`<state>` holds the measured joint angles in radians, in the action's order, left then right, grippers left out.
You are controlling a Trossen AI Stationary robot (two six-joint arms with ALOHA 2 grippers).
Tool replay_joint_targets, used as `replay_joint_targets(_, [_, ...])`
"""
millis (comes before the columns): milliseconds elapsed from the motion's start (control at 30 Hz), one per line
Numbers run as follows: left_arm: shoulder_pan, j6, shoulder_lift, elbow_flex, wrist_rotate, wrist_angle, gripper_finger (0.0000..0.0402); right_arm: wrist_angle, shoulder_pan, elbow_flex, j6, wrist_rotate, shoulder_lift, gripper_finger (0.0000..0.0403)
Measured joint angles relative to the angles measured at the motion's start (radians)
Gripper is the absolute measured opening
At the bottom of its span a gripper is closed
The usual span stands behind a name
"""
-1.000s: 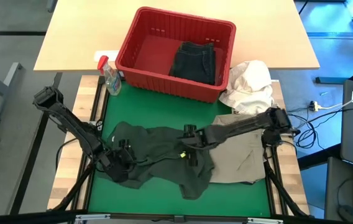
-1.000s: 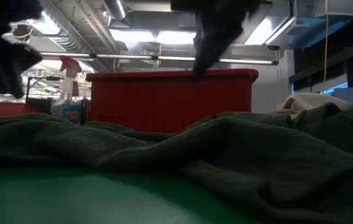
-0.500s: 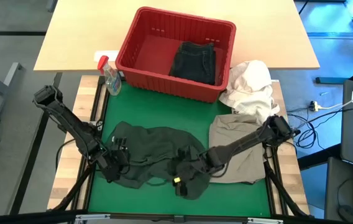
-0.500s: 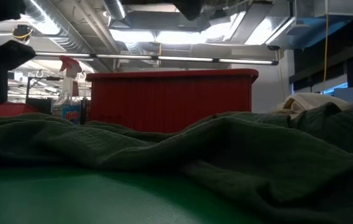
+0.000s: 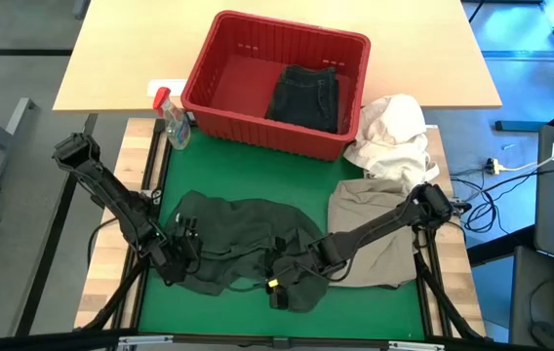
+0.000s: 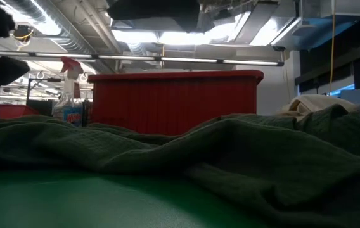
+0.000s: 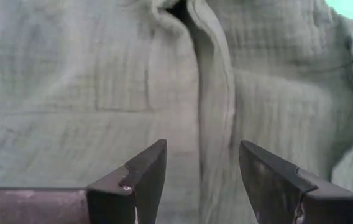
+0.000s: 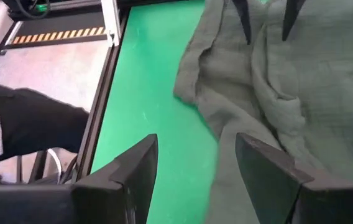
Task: Fold Laundry from Bin
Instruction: Fold the green polo shirt
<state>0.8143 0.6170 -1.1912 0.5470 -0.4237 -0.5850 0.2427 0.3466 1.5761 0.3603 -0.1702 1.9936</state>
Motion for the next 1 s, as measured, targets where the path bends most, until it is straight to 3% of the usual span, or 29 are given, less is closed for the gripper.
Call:
replay_joint_targets(100, [0.000, 0.001, 0.000, -0.034, 0.018, 0.013, 0.0195, -0.004, 0.000, -0.001, 0.001, 0.011, 0.012, 0.0216])
replay_joint_targets(233, [0.000, 0.015, 0.000, -0.061, -0.086, 0.018, 0.0195, 0.025, 0.000, -0.001, 0.001, 0.014, 0.024, 0.0216])
replay_joint_targets(333, [0.000, 0.000, 0.000, -0.063, -0.082, 0.021, 0.0189, 0.068, 0.000, 0.000, 0.017, 0.054, 0.031, 0.0216])
replay_joint_targets(400, [0.000, -0.007, 0.000, -0.063, -0.074, 0.020, 0.0172, 0.093, 0.000, -0.001, 0.032, 0.092, 0.035, 0.0216])
replay_joint_targets(467, [0.000, -0.010, 0.000, -0.063, -0.074, 0.020, 0.0142, 0.132, 0.000, 0.000, 0.039, 0.064, 0.036, 0.0216])
replay_joint_targets(667, [-0.005, -0.026, 0.000, -0.057, -0.066, 0.004, 0.0017, 0.322, 0.000, 0.000, 0.097, -0.003, 0.035, 0.0216])
replay_joint_targets(833, [-0.004, -0.002, 0.000, 0.031, -0.007, -0.116, 0.0008, 0.514, 0.000, 0.007, 0.202, 0.003, 0.026, 0.0216])
replay_joint_targets(1000, [0.014, -0.016, 0.000, 0.145, 0.024, -0.235, 0.0004, 0.559, 0.001, 0.020, 0.262, 0.006, 0.023, 0.0216])
